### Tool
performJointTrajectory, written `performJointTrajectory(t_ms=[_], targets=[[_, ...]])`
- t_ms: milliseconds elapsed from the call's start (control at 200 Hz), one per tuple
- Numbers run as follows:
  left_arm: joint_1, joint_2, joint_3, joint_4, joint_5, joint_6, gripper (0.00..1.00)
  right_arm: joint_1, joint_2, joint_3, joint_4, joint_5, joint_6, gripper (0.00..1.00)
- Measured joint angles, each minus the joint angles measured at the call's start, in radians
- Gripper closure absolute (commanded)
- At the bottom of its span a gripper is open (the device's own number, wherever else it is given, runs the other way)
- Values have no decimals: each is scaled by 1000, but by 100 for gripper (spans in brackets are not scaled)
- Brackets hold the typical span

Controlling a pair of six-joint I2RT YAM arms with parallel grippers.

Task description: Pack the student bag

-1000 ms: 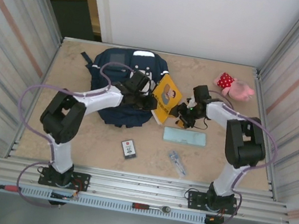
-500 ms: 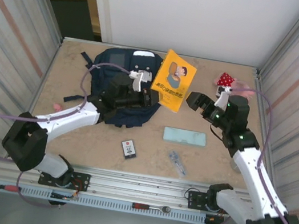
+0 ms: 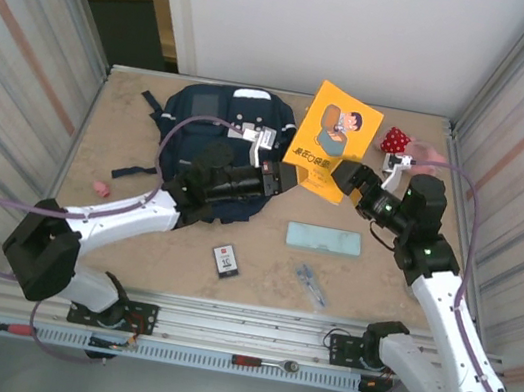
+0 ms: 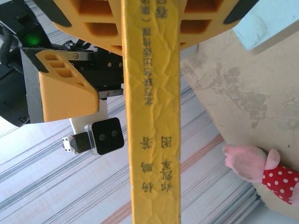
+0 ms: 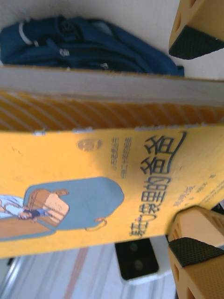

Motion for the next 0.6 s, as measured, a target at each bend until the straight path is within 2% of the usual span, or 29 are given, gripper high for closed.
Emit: performJointTrajectory(t_ms=[255,336,506,601], targets=[[3,1,-11,97,19,-51,100,-7,51,0,132,-157,55,3],[3,2,-11,121,30,-58,100,-21,53,0,129,-175,58,0],[3,2,-11,127,38,-58,100,-93,53,-10,109,-183,82,1],[3,2,-11,127,38,-58,100,-100,58,-17,126,-212,97,1]])
